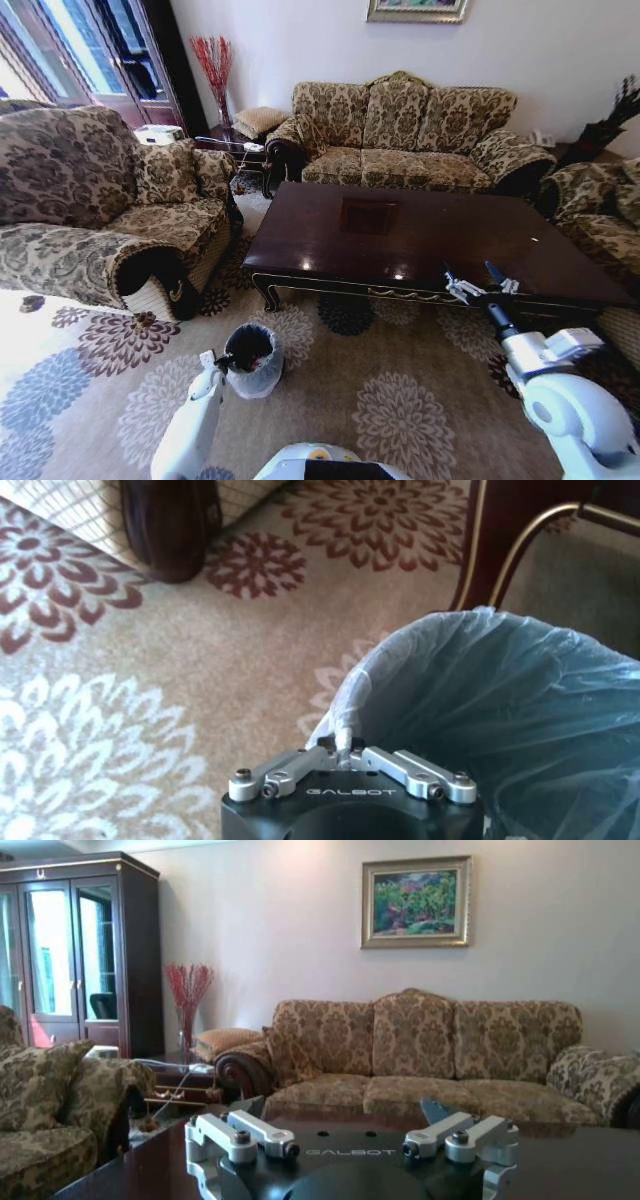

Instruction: Move to the front of the table and place the trash on the table into the trash bin.

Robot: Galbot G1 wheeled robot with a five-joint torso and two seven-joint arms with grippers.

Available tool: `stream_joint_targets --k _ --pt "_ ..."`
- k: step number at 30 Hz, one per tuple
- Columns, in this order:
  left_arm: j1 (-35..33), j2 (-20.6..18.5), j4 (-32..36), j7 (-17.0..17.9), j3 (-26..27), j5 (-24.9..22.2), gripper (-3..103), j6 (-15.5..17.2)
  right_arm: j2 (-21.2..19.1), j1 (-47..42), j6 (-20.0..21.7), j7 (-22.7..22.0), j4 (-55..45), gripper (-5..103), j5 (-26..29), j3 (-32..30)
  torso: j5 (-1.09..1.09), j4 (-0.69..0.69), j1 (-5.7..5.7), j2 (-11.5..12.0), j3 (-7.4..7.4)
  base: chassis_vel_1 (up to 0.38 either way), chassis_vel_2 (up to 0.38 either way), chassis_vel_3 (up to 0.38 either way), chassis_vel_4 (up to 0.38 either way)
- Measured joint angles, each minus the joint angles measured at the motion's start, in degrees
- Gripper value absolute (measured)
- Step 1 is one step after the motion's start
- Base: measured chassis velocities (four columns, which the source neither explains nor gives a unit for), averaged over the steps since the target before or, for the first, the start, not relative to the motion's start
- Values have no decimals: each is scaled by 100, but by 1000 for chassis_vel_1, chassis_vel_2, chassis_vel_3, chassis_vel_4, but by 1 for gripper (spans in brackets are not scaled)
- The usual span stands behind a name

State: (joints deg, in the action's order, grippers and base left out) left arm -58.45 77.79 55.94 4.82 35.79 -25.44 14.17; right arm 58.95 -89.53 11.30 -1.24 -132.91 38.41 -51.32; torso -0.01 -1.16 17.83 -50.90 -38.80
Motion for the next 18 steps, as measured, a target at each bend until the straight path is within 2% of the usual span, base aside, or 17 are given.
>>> stream_joint_targets --k 14,18 --pt "223 193 -618 -93 -35 353 0 -432 -148 175 42 -71 97 100 53 17 1 0 0 0 0 0 0 0 0" --pt "366 297 -907 -98 -20 519 0 -720 -188 250 39 -63 191 100 103 17 1 0 0 0 0 0 0 0 0"
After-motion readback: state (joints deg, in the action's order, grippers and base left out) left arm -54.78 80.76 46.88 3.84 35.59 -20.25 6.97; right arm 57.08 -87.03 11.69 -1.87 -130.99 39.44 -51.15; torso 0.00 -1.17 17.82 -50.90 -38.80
